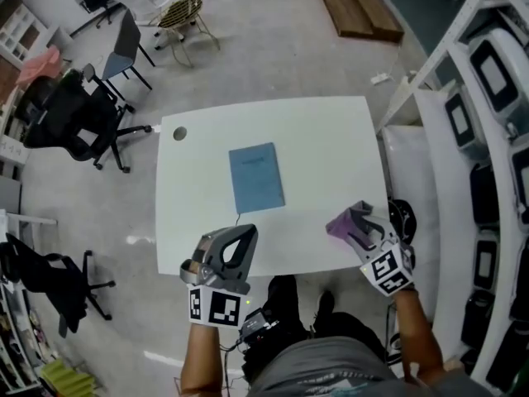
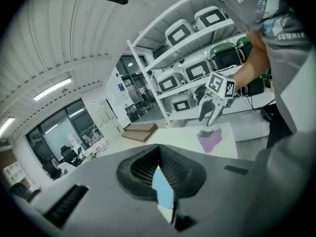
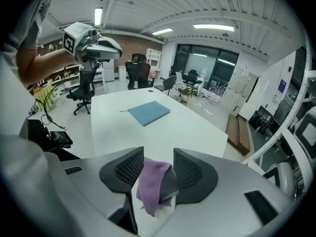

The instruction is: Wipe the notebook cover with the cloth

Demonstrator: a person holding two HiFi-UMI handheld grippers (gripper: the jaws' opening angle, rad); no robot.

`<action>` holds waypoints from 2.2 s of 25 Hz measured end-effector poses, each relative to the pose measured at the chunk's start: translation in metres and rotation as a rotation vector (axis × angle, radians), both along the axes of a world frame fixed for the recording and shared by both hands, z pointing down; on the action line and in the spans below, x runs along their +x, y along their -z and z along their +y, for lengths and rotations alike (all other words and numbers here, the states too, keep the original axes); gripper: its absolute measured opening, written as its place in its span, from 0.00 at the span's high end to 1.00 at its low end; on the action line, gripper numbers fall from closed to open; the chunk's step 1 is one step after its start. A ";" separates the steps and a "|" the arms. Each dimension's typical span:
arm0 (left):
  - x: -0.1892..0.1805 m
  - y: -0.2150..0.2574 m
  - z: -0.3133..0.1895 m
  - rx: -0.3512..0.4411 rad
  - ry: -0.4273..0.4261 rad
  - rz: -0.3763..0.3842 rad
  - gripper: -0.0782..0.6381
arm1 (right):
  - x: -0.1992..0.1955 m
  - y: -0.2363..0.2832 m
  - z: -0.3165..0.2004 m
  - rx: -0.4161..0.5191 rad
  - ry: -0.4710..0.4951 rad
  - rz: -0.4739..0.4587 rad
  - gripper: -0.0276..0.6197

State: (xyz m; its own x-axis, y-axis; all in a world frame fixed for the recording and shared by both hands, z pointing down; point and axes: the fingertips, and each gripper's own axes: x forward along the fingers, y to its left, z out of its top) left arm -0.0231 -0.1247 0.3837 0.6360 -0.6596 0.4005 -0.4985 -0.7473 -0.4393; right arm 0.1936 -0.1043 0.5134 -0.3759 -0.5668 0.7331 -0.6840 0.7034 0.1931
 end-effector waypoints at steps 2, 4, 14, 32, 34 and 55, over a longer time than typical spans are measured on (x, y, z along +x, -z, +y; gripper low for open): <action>0.000 -0.008 -0.002 -0.013 -0.003 0.005 0.89 | 0.000 -0.016 -0.002 -0.017 0.008 0.014 0.63; 0.000 -0.015 -0.003 -0.028 -0.008 0.008 0.89 | 0.000 -0.032 -0.001 -0.046 0.013 0.025 0.62; 0.005 -0.046 -0.014 -0.078 -0.012 0.023 0.89 | 0.001 -0.101 0.003 -0.182 0.026 0.043 0.58; -0.007 -0.062 -0.032 -0.101 0.025 0.040 0.89 | 0.008 -0.132 0.000 -0.179 0.025 0.136 0.77; -0.011 -0.061 -0.034 -0.099 0.031 0.038 0.89 | 0.008 -0.125 -0.004 -0.154 0.012 0.145 0.79; -0.095 -0.058 -0.049 -0.056 0.214 0.009 0.89 | -0.156 -0.051 -0.105 0.085 0.282 0.061 0.80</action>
